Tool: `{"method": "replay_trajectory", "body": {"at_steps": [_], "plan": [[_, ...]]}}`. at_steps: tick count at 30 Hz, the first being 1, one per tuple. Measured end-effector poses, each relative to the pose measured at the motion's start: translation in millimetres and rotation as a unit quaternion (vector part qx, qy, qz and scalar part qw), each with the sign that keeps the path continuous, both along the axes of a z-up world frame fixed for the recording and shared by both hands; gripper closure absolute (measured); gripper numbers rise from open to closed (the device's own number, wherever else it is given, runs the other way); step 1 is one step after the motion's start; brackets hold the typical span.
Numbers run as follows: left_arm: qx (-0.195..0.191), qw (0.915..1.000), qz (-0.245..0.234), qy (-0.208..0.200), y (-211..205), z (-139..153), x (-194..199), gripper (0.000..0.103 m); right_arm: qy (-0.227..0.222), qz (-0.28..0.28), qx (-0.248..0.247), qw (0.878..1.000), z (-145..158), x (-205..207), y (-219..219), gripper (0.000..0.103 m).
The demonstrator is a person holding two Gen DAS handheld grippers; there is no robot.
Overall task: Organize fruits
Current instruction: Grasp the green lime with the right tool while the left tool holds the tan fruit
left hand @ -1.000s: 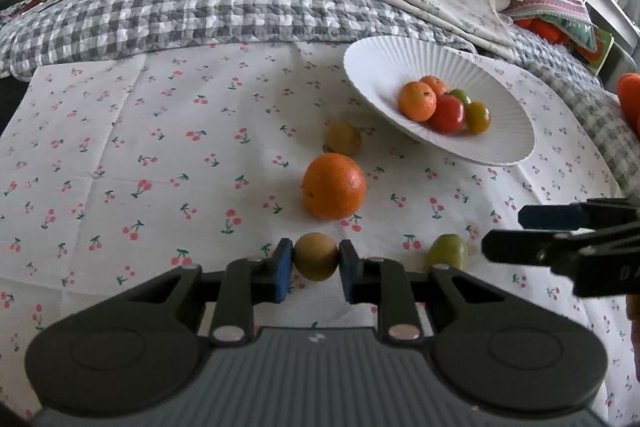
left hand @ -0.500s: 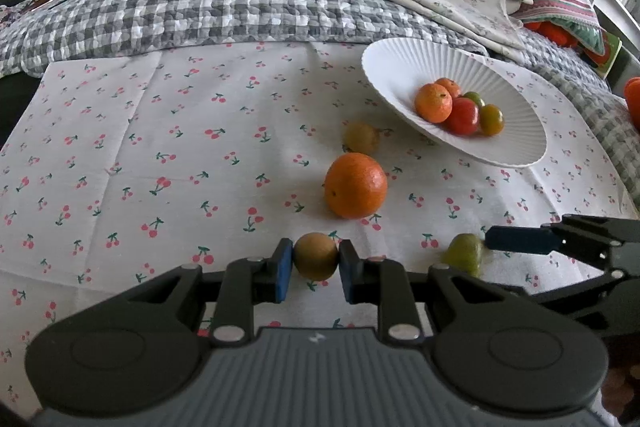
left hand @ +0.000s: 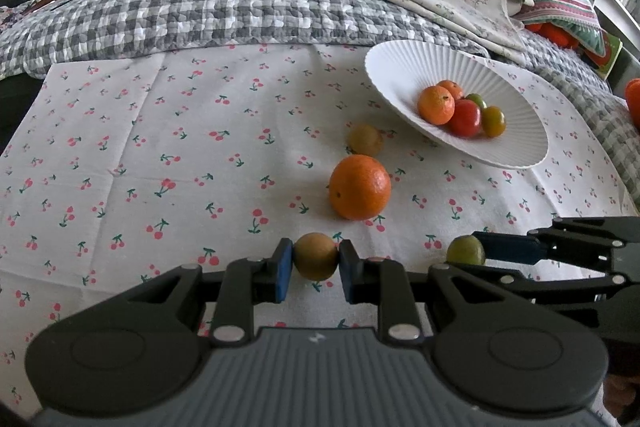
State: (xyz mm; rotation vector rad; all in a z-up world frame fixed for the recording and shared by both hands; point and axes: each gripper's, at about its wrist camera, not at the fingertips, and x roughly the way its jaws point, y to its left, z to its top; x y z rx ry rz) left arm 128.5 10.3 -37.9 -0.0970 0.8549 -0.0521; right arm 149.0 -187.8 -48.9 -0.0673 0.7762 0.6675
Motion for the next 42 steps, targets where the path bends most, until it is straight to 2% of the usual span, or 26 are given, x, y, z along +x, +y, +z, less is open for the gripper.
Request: {"method": "replay_trajectory", "body": {"at_steps": [24,33,42], "plan": [[-0.002,0.9996,0.004,-0.027,-3,15,-3,0.08,-0.015,-0.001,0.036,0.999,34,-4,-9,0.07],[-0.019,0.9985,0.003,-0.051,-15,34,3,0.08,-0.032,-0.018,0.053,0.998,48,-3,-19,0.07],[-0.04,0.9968,0.008,-0.068,-38,53,16,0.08,-0.048,-0.06,0.087,0.993,71,11,-52,0.07]]}}
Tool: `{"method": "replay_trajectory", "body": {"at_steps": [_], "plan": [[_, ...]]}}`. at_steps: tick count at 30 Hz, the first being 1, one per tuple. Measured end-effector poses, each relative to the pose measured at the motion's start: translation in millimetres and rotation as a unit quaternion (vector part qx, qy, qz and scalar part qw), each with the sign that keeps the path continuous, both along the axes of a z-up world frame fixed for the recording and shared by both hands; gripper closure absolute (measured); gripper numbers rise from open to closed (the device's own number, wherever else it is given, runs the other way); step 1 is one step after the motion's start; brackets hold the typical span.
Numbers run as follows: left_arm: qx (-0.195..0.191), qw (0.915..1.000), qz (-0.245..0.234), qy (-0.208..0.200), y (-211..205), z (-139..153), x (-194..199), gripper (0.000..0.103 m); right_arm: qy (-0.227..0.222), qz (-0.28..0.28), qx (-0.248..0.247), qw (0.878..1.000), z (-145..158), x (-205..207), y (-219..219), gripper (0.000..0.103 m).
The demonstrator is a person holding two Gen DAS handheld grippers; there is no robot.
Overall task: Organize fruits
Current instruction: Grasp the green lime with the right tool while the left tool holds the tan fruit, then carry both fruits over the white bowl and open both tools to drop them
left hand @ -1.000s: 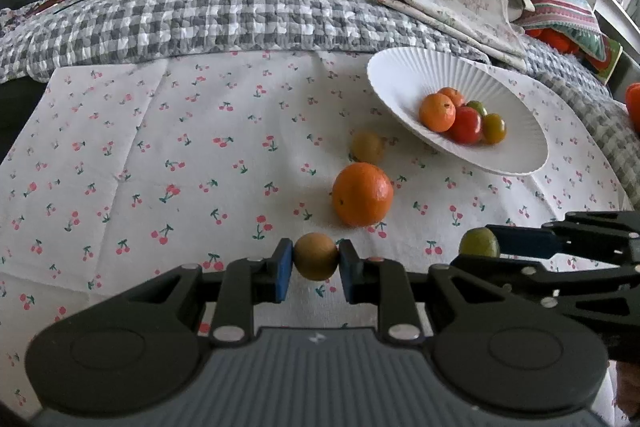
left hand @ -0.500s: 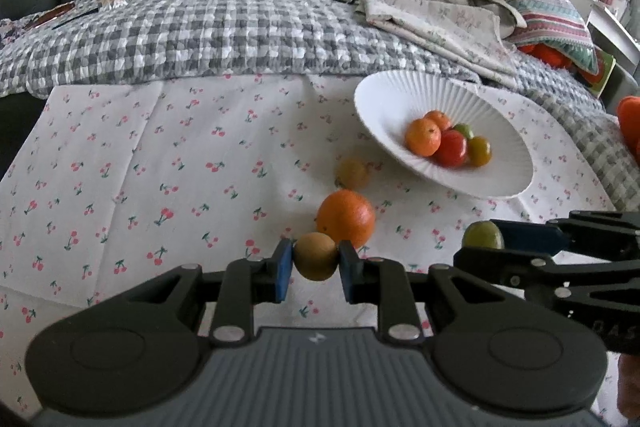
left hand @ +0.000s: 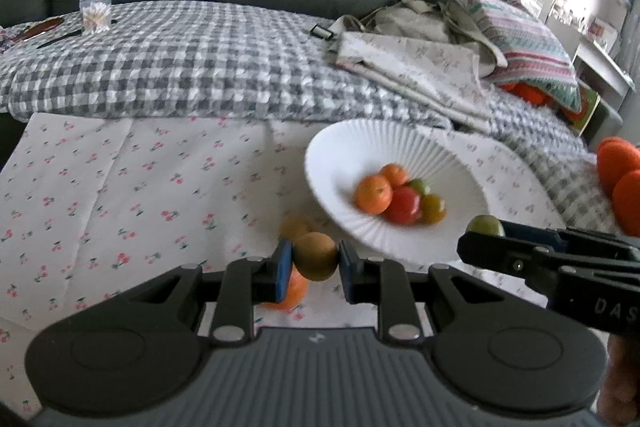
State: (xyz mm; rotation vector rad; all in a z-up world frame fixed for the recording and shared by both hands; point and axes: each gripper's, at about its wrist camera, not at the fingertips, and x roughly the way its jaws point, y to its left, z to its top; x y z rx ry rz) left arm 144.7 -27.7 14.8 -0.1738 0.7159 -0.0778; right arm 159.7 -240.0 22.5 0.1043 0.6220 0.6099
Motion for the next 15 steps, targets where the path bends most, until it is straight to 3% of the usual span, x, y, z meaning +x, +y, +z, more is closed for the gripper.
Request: {"method": "replay_trajectory", "body": {"at_steps": [15], "plan": [[0.012,0.9994,-0.017,-0.027,-49,-2,26,0.08,0.0,-0.066,0.022,0.998,7,26,-48,0.07]]}}
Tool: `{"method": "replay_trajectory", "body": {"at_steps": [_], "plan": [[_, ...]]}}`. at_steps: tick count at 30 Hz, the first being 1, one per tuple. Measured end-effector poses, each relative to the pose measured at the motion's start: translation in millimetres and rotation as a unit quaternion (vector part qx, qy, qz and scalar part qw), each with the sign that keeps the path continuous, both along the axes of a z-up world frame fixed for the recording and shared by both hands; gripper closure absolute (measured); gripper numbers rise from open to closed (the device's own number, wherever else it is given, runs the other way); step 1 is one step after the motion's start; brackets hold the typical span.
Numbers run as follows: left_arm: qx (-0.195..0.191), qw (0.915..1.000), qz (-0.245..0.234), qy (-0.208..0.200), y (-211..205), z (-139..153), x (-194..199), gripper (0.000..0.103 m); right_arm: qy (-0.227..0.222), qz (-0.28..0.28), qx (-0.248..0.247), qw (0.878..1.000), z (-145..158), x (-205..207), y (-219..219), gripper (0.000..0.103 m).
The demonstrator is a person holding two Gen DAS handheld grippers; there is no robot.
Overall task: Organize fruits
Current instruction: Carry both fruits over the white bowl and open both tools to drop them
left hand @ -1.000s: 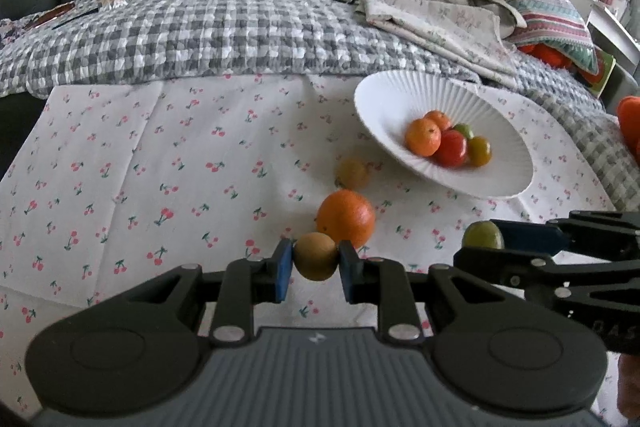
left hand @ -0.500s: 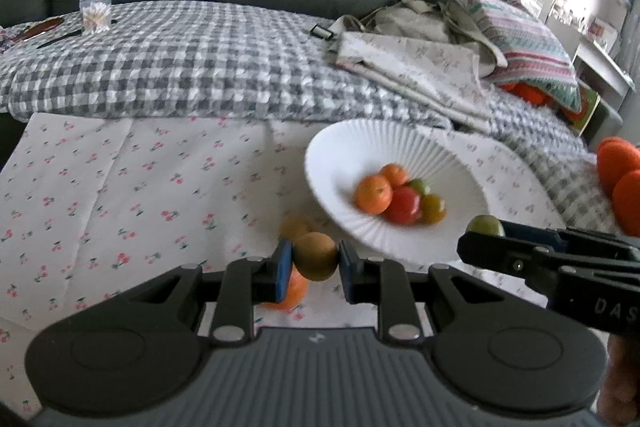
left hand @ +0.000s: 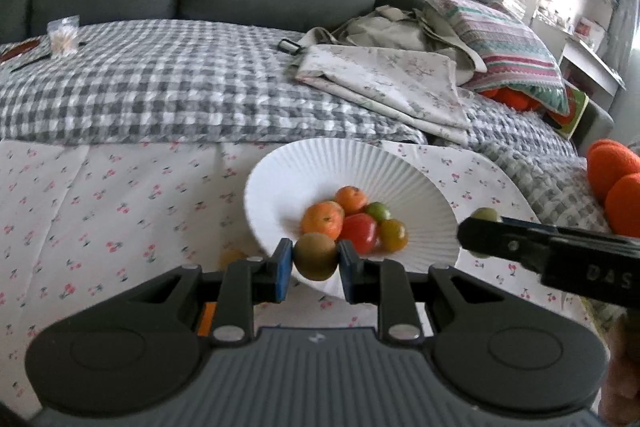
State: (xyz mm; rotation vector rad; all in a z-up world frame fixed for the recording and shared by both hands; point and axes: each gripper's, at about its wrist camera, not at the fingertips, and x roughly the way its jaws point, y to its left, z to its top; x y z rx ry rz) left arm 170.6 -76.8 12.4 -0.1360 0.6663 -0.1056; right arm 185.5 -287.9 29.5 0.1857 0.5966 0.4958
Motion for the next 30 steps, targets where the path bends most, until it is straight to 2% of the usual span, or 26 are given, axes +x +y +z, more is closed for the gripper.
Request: {"method": "replay_trajectory", "body": {"at_steps": [8,17,28,30], "plan": [[0.039,0.9991,-0.015,-0.007,-20,-17,19,0.08,0.021,-0.031,-0.007,0.999,-17,23,-11,0.07],[0.083,0.9962,-0.026,-0.003,-27,-38,31,0.08,0.028,-0.026,-0.032,0.999,-35,36,-3,0.07],[0.097,0.9947,-0.034,-0.008,-31,-44,33,0.08,0.041,-0.018,-0.058,0.997,-52,42,6,0.069],[0.099,0.9944,-0.034,-0.008,-30,-44,33,0.076,0.039,-0.018,-0.06,0.997,-54,42,7,0.069]]}}
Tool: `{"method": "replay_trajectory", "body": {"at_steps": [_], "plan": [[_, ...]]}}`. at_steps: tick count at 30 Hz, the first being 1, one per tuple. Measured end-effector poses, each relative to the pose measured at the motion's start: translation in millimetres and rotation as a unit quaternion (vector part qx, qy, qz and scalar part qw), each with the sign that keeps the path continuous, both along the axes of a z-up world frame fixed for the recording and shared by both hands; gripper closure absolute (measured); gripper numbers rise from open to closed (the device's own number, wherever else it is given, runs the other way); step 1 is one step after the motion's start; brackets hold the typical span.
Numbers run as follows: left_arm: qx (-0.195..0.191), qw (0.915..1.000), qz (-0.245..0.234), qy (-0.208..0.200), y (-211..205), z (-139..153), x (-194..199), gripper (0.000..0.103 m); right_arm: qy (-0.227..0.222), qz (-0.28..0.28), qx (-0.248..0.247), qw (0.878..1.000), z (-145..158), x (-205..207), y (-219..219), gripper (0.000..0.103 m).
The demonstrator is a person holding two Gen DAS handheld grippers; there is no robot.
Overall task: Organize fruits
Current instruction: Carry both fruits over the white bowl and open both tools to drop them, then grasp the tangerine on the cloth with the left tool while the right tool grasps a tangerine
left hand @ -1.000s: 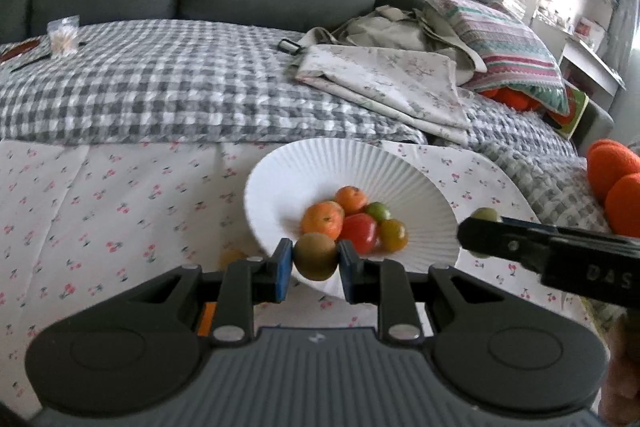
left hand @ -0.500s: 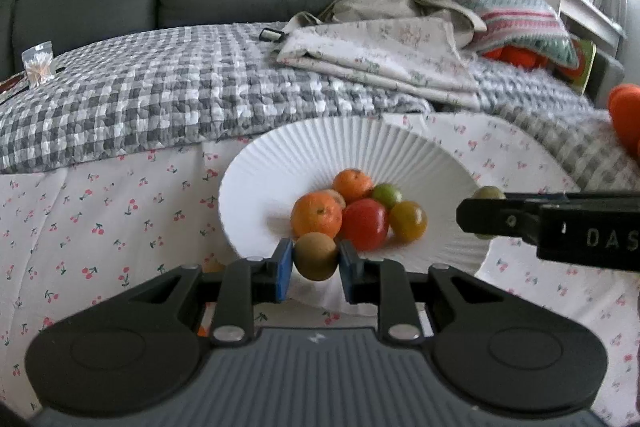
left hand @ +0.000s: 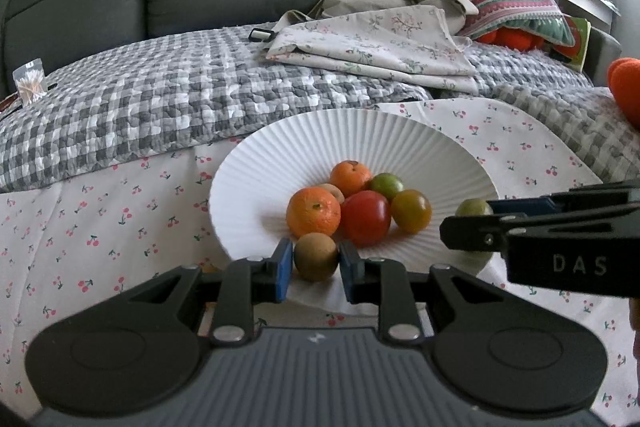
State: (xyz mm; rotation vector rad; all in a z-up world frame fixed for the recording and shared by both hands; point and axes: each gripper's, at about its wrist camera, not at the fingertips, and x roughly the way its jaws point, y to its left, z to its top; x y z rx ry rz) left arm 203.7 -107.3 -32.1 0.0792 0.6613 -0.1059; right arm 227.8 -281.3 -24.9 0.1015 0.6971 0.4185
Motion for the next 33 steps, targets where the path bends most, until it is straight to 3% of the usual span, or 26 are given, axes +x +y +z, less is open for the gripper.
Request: {"method": "replay_trajectory", "body": {"at_steps": [7,10,11,20,33], "plan": [[-0.005,0.9999,0.003,-0.015,3,5,-4,0.054,0.001,-0.012,0.008,1.0,3,2,-5,0.068],[-0.013,0.9997,0.007,-0.019,6,9,-5,0.048,-0.001,-0.026,0.026,0.999,7,2,-14,0.05],[-0.017,0.9996,0.01,-0.021,8,11,-6,0.047,-0.002,-0.03,0.033,0.999,9,2,-17,0.05],[-0.04,0.9981,0.045,-0.014,29,15,-6,0.046,-0.004,-0.061,0.059,0.996,19,3,-36,0.047],[-0.062,0.9949,0.079,0.001,89,15,-21,0.045,-0.001,-0.043,0.055,0.998,21,-6,-26,0.044]]}}
